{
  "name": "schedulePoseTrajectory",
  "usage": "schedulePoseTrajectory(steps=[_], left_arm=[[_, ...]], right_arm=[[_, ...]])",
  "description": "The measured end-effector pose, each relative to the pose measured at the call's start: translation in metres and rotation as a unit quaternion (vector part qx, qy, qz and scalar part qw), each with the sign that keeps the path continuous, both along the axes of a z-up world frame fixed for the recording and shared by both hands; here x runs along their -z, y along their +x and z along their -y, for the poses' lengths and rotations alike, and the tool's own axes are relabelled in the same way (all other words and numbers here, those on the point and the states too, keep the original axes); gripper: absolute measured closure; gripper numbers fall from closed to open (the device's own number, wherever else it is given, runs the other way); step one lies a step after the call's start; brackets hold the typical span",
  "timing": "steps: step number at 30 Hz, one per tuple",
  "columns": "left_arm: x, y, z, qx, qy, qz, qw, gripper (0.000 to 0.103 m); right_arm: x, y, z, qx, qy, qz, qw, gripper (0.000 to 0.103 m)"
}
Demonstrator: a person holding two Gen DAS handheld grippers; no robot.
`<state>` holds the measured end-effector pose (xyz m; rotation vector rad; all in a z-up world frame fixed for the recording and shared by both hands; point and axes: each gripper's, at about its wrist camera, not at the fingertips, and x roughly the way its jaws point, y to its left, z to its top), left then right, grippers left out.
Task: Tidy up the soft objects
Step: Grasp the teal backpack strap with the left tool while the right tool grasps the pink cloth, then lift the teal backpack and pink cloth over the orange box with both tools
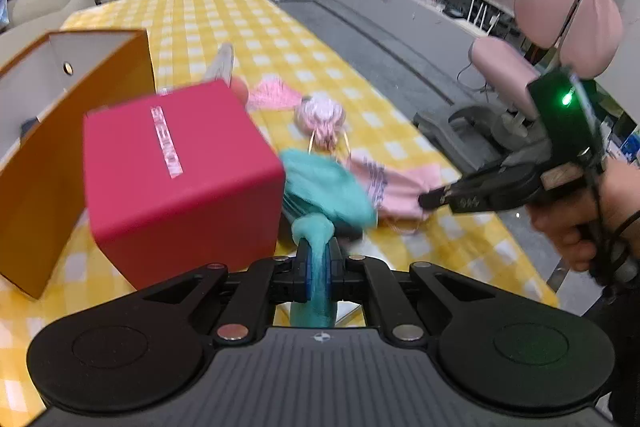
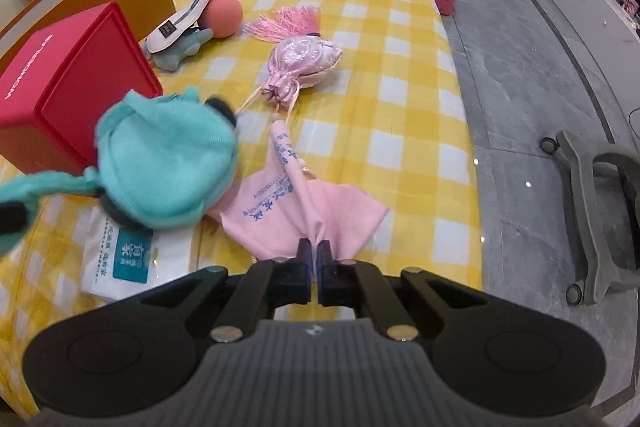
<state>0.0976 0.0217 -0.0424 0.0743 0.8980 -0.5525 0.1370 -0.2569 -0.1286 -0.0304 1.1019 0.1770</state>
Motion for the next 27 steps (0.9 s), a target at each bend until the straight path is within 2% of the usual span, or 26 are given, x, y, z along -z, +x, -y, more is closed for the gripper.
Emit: schedulePoseTrajectory(steps=[6,11,14,16,19,22,23,24,26,27], left_arm=[[-0.019,-0.008,0.001,0.005,0.007,0.013,0.9999,0.097],[-0.024,-0.027,-0.012,0.006,0.016,-0.005,0.9998,0.096],[-0.018,-0.039,-0.027,0.000,0.042,-0.015,0.9990,0.096],[-0.007,-0.042,-0.040,-0.017,0.068,-0.027,0.9972,0.096],[0.003,-0.039,-0.052,-0.045,0.082,-0.042,0.9948,0.095],[0.012,-0.036,-0.050,-0.038,0.102,-0.055,0.9925,0.074],[0.015,-0.038,-0.046,-0.032,0.109,-0.047,0.9924,0.062],[0.017,-0.039,-0.041,-0.027,0.118,-0.037,0.9920,0.045],[0.021,-0.041,-0.032,-0.016,0.139,-0.018,0.9900,0.026],[0.022,-0.042,-0.028,-0.010,0.145,-0.007,0.9893,0.025]], right_arm=[[-0.012,-0.014,0.001,-0.008,0.014,0.007,1.000,0.103],[-0.020,-0.029,0.002,-0.024,0.027,0.004,0.999,0.103],[-0.023,-0.038,0.005,-0.029,0.036,0.000,0.999,0.103],[-0.022,-0.043,0.005,-0.032,0.038,-0.004,0.999,0.103],[-0.021,-0.049,0.001,-0.043,0.037,-0.011,0.998,0.103],[-0.015,-0.052,-0.006,-0.059,0.030,-0.025,0.997,0.103],[-0.011,-0.052,-0.008,-0.065,0.027,-0.032,0.997,0.103],[-0.007,-0.052,-0.011,-0.068,0.022,-0.037,0.997,0.103],[-0.002,-0.052,-0.013,-0.072,0.016,-0.043,0.996,0.103],[-0.001,-0.051,-0.012,-0.072,0.016,-0.044,0.996,0.103]])
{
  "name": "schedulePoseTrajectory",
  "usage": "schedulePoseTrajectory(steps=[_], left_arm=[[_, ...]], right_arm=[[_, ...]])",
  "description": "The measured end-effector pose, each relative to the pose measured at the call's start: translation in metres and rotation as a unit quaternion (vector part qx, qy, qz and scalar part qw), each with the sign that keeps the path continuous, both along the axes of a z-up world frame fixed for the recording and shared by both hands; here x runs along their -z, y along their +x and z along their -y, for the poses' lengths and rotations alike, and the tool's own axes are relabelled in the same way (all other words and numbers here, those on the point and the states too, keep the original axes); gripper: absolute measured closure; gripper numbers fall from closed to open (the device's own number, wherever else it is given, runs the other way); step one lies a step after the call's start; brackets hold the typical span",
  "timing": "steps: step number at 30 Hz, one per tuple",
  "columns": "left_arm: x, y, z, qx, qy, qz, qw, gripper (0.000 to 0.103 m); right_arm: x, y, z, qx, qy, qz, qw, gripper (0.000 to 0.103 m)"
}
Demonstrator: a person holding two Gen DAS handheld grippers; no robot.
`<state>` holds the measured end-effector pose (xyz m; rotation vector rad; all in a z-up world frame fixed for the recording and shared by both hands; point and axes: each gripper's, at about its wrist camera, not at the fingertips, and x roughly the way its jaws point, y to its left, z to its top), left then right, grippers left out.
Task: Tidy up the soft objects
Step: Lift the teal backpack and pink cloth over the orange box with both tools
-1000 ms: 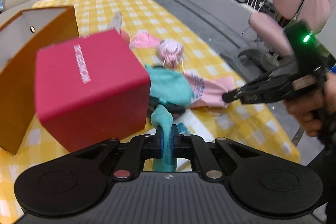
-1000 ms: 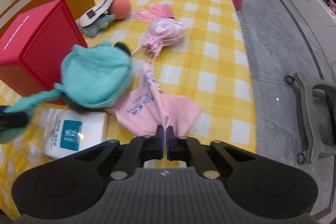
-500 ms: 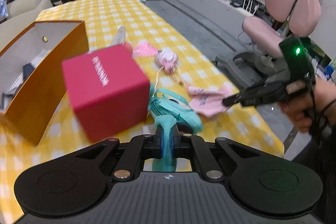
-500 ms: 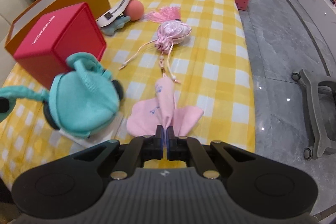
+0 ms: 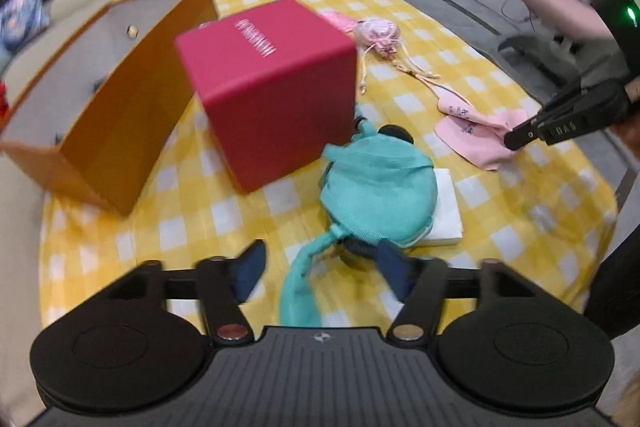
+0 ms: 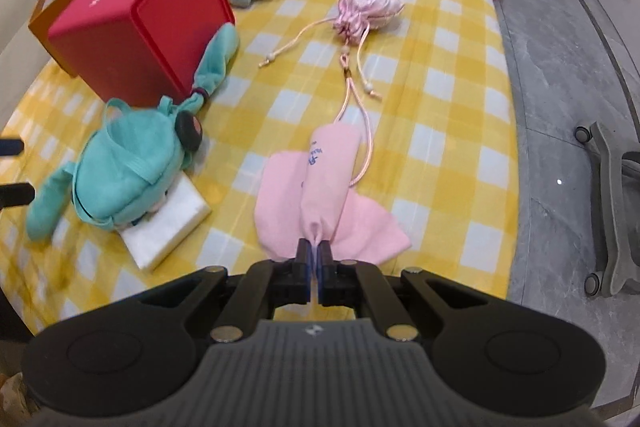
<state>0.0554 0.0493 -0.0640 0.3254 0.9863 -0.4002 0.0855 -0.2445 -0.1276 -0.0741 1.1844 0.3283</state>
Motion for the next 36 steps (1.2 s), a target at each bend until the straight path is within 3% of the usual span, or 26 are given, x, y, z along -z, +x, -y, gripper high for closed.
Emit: schedulePoseTrajectory(steps=[7,17,22,26,29,30,34,36], left_arm=[[0.013,0.013,0.033,0.046,-0.007,0.014,0.9988,0.017],[0.040,0.028,0.046,0.046,-0.002,-0.007,0.9989,0.012],[0.047,0.041,0.033,0.007,-0.036,-0.041,0.9985,0.008],[0.050,0.047,0.027,-0.007,-0.059,-0.062,0.9963,0.008],[0.047,0.046,0.025,0.006,-0.078,-0.065,0.9948,0.039],[0.044,0.045,0.026,0.007,-0.072,-0.057,0.9958,0.045],[0.037,0.039,0.027,0.014,-0.061,-0.042,0.9971,0.054],[0.034,0.038,0.024,0.009,-0.067,-0.043,0.9968,0.060]], right_arm=[[0.000,0.002,0.001,0.003,0.004,0.002,1.000,0.103],[0.009,0.008,-0.009,-0.010,0.003,-0.007,1.000,0.098],[0.013,0.013,-0.012,-0.008,0.004,-0.011,1.000,0.079],[0.013,0.015,-0.016,-0.012,0.003,-0.010,1.000,0.074],[0.013,0.015,-0.020,-0.017,0.001,-0.006,1.000,0.071],[0.013,0.015,-0.021,-0.019,0.000,-0.005,1.000,0.073],[0.012,0.014,-0.021,-0.026,-0.018,0.004,1.000,0.094],[0.011,0.015,-0.018,-0.022,-0.012,0.002,1.000,0.099]])
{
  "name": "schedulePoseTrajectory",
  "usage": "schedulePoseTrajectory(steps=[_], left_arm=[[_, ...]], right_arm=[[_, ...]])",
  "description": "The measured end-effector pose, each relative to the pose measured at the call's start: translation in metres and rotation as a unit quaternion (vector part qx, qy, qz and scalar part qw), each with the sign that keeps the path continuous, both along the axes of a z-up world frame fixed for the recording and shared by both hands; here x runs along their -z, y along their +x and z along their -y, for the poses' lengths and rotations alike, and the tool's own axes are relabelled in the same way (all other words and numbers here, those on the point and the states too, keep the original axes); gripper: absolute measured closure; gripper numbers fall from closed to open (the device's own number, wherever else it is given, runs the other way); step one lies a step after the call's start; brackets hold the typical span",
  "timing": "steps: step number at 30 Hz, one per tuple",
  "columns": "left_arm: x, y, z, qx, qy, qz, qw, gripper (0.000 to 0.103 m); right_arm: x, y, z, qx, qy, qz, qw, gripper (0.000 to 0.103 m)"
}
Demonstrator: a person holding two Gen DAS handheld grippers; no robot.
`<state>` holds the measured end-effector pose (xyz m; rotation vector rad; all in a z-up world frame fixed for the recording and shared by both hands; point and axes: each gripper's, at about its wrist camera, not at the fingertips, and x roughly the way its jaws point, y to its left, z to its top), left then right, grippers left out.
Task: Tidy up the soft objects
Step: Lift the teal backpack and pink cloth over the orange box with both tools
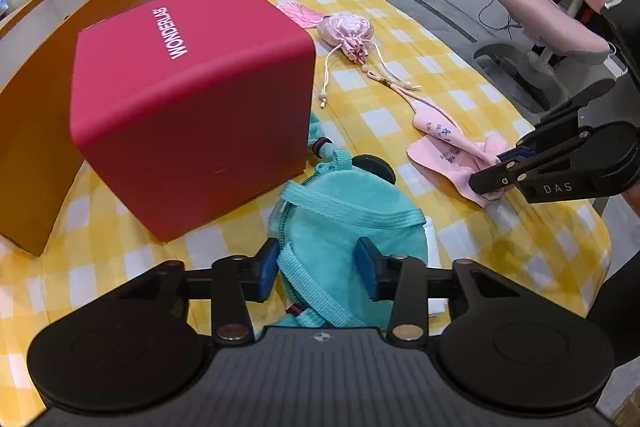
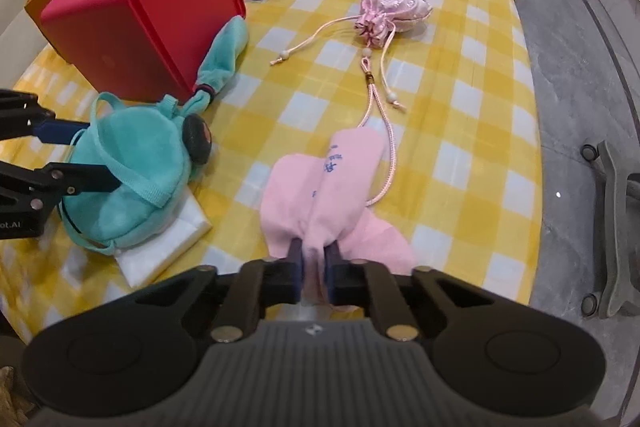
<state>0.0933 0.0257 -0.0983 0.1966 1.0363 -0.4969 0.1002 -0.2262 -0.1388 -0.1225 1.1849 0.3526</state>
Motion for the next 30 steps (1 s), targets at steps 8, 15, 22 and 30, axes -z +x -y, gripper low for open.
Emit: schedulePoseTrajectory(steps=[8,15,22,30], left_arm=[[-0.019,-0.002,-0.005,-0.005,-0.035,0.008,0.9993,0.081],[-0.036,-0.017,-0.003,0.011,-0.028,0.025,0.9992,0.084],[-0.064,-0.032,-0.003,0.022,-0.025,0.052,0.9981,0.084],[-0.099,-0.037,-0.010,0.016,-0.031,0.082,0.9960,0.084]], right_arm=[[-0.016,-0.006,0.005,0.007,0.020,0.011,1.000,0.102],[-0.044,-0.012,0.015,0.035,0.039,0.039,0.998,0.102],[-0.064,-0.023,0.020,0.046,0.043,0.058,0.996,0.102],[-0.093,-0.037,0.008,0.029,0.036,0.082,0.996,0.102]])
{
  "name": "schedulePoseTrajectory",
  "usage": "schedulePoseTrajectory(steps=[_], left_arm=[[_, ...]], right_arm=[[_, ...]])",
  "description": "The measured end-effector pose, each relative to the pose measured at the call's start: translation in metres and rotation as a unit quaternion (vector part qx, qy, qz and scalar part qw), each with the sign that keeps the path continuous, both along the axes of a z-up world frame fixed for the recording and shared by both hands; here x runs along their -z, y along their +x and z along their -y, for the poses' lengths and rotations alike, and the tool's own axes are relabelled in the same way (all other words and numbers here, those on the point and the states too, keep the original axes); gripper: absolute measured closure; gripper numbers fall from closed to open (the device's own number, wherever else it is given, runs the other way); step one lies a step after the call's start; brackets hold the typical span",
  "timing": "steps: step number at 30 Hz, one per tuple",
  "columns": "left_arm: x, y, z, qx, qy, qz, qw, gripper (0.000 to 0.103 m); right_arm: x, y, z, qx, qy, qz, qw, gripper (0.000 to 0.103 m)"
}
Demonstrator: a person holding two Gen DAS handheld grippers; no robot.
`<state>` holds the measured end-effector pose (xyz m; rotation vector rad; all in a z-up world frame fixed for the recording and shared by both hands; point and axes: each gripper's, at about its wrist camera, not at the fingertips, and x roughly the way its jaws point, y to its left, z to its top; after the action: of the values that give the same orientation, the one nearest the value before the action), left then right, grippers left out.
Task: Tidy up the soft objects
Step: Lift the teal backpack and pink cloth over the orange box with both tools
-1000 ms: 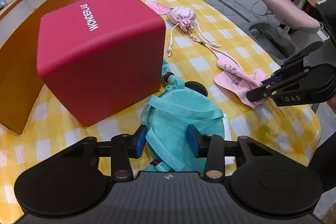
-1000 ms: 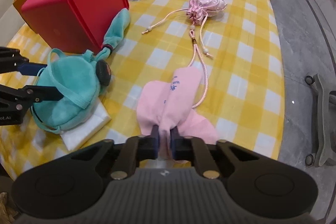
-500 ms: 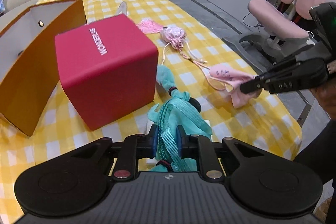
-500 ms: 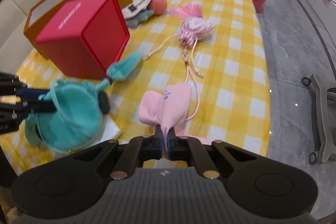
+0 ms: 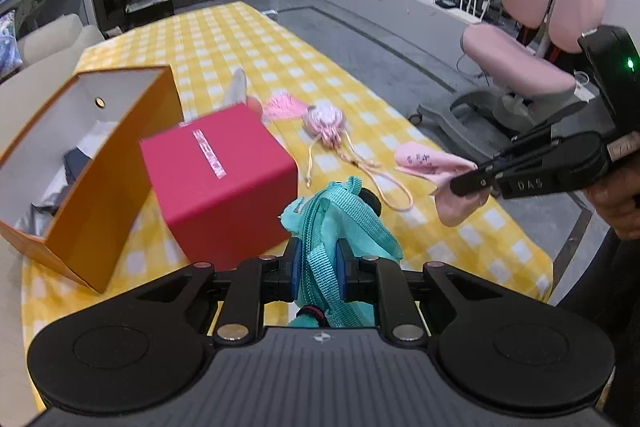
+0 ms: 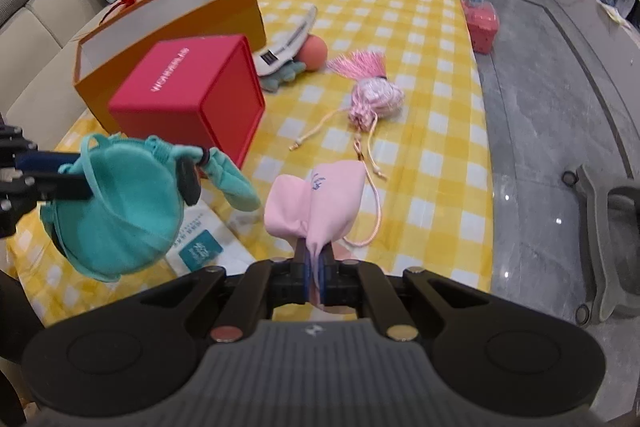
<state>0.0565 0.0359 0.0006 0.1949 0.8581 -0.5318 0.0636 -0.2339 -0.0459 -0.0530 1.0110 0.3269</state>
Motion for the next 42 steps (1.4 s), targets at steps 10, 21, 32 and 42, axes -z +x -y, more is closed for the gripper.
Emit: schedulePoseTrajectory(steps=[10,21,32,42], left_arm=[[-0.036,0.003,-0.034,-0.027,-0.001,0.018,0.9995,0.084],[-0.087,0.035,-0.082,-0.061,0.015,0.057,0.9964,0.084],[-0.103,0.094,-0.114,-0.091,0.025,0.065,0.9934,0.083],[-0.090,0.148,-0.141,-0.115,0.030,0.056,0.9914,0.083]], right_arm=[[-0.047,0.007,-0.037,-0.039,-0.011,0.040,0.998,0.102],[-0.105,0.049,-0.099,-0.092,-0.010,0.088,0.992,0.102],[-0.125,0.114,-0.176,-0.153,-0.031,0.102,0.983,0.102],[-0.115,0.177,-0.224,-0.175,-0.027,0.091,0.980,0.102]])
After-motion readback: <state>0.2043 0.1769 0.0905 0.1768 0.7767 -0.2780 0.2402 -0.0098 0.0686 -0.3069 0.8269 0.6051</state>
